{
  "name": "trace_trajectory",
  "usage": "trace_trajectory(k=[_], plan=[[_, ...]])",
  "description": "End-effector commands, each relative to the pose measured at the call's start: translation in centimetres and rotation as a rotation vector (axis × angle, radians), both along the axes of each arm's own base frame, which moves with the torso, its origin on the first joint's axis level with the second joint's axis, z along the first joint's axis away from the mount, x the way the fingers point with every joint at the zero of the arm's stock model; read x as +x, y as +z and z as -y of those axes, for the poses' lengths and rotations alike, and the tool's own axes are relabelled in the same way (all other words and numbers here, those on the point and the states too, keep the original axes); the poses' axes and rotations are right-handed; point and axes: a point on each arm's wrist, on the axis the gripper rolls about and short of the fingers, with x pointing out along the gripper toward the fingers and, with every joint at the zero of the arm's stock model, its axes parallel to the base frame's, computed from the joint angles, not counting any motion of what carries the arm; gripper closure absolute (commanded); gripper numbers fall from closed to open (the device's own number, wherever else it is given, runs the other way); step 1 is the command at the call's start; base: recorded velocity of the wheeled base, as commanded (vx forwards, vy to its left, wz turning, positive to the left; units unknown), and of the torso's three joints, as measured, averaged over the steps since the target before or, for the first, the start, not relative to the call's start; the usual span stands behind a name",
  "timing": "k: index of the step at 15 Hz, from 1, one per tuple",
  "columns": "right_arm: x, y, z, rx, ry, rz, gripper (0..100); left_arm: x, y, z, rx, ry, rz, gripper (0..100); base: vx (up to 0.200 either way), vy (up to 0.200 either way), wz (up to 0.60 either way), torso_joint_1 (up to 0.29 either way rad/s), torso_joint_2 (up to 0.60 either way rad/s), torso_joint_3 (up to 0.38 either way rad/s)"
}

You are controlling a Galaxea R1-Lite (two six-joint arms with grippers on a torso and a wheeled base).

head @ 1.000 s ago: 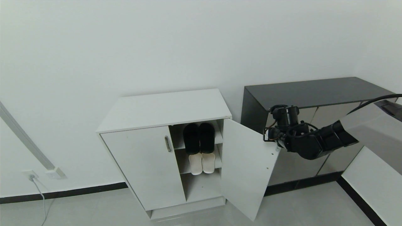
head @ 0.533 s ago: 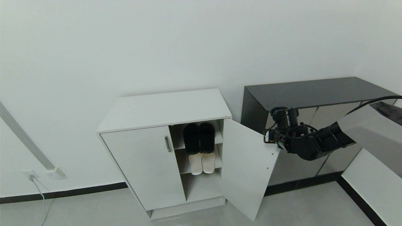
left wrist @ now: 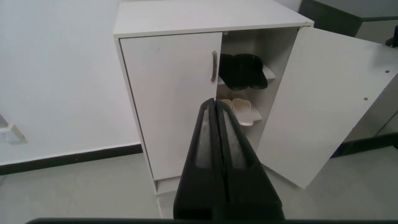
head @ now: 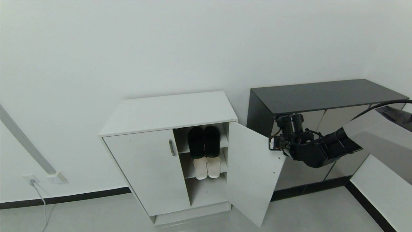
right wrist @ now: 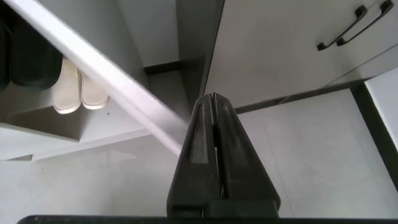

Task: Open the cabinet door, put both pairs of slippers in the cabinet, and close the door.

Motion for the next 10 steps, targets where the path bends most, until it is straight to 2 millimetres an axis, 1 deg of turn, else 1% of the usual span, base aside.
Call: trace_trajectory(k=[1, 3, 4, 5, 7, 9, 10], plan=[[-1.1, 0.4, -1.0, 0.003, 0.033, -0.001, 100, 0.0, 0.0, 0.0, -0.001, 0.001, -0.002, 100, 0.0, 0.0, 0.0, 0.0, 0.0, 0.0], [-3.5, 1.4, -3.2, 0.02, 0.096, 0.002, 100, 0.0, 0.0, 0.0, -0.001, 0.001, -0.002, 100, 0.0, 0.0, 0.0, 0.0, 0.0, 0.0], [-4.3, 1.8, -4.1, 0.03, 0.116, 0.009, 100, 0.0, 0.0, 0.0, -0.001, 0.001, -0.002, 100, 0.0, 0.0, 0.0, 0.0, 0.0, 0.0], [-5.4, 2.8, -5.1, 0.044, 0.148, 0.027, 100, 0.0, 0.0, 0.0, -0.001, 0.001, 0.0, 100, 0.0, 0.0, 0.0, 0.0, 0.0, 0.0], [-7.9, 4.0, -6.5, 0.055, 0.212, 0.038, 100, 0.0, 0.0, 0.0, -0.001, 0.001, -0.002, 100, 0.0, 0.0, 0.0, 0.0, 0.0, 0.0], [-9.8, 4.7, -7.4, 0.061, 0.261, 0.045, 100, 0.0, 0.0, 0.0, -0.001, 0.001, 0.0, 100, 0.0, 0.0, 0.0, 0.0, 0.0, 0.0], [-10.5, 4.6, -7.6, 0.06, 0.28, 0.052, 100, 0.0, 0.0, 0.0, -0.001, 0.001, -0.002, 100, 0.0, 0.0, 0.0, 0.0, 0.0, 0.0]])
